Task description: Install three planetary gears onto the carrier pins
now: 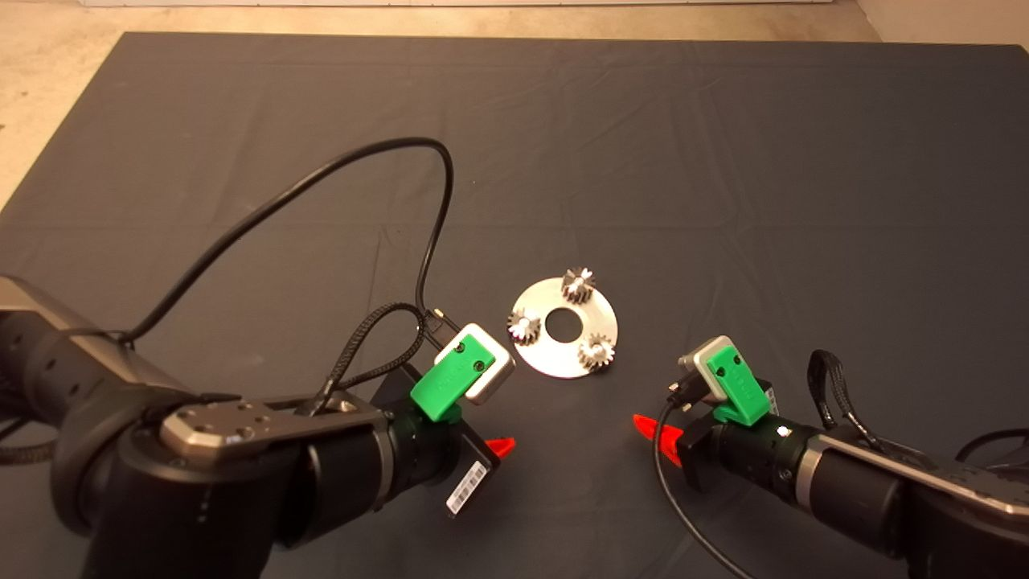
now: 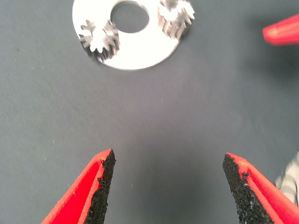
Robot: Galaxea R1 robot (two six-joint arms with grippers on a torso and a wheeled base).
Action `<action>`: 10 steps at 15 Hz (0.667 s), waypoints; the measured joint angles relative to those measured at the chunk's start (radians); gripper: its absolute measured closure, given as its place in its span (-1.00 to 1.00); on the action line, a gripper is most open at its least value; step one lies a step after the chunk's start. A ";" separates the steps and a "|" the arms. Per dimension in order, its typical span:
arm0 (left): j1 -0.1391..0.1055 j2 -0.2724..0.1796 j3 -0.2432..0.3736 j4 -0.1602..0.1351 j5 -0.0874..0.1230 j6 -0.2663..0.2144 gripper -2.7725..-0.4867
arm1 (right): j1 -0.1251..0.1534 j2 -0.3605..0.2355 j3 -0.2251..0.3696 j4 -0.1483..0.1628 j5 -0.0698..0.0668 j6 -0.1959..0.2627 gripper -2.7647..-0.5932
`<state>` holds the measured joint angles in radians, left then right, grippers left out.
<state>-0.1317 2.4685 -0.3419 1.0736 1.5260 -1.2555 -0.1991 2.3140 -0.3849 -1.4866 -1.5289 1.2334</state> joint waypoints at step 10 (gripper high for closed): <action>0.359 -0.031 0.001 0.251 0.001 0.053 0.01 | -0.085 -0.009 0.000 -0.005 0.000 0.006 -0.09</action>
<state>0.2274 2.4370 -0.3404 1.3249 1.5268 -1.2021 -0.2838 2.3049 -0.3849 -1.4917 -1.5294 1.2398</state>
